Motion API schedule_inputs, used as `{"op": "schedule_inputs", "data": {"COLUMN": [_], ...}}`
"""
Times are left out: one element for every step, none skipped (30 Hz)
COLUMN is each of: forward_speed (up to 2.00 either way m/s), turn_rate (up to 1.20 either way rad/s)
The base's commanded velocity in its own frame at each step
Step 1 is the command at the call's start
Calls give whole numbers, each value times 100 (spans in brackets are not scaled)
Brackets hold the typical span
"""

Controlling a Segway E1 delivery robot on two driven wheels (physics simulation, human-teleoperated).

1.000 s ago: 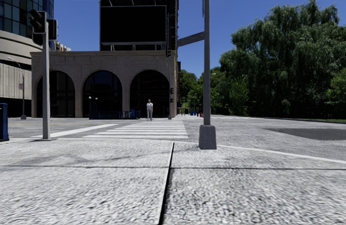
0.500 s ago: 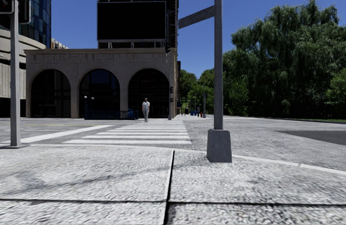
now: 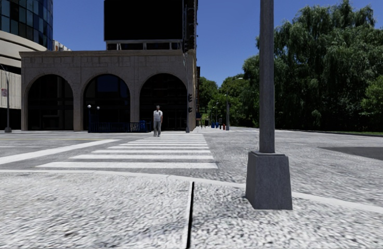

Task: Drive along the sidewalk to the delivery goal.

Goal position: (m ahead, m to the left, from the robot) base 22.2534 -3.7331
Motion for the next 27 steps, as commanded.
{"op": "schedule_inputs", "data": {"forward_speed": [200,200,200,200,200,200,200,200,200,200,200,200,200,200,200,200,200,200,200,200,200,200,200,200,200,200,200], "turn_rate": [0,0,0,0,0,0,0,0,0,0,0,0,0,0,0,0,0,0,0,0,0,0,0,0,0,0,0]}}
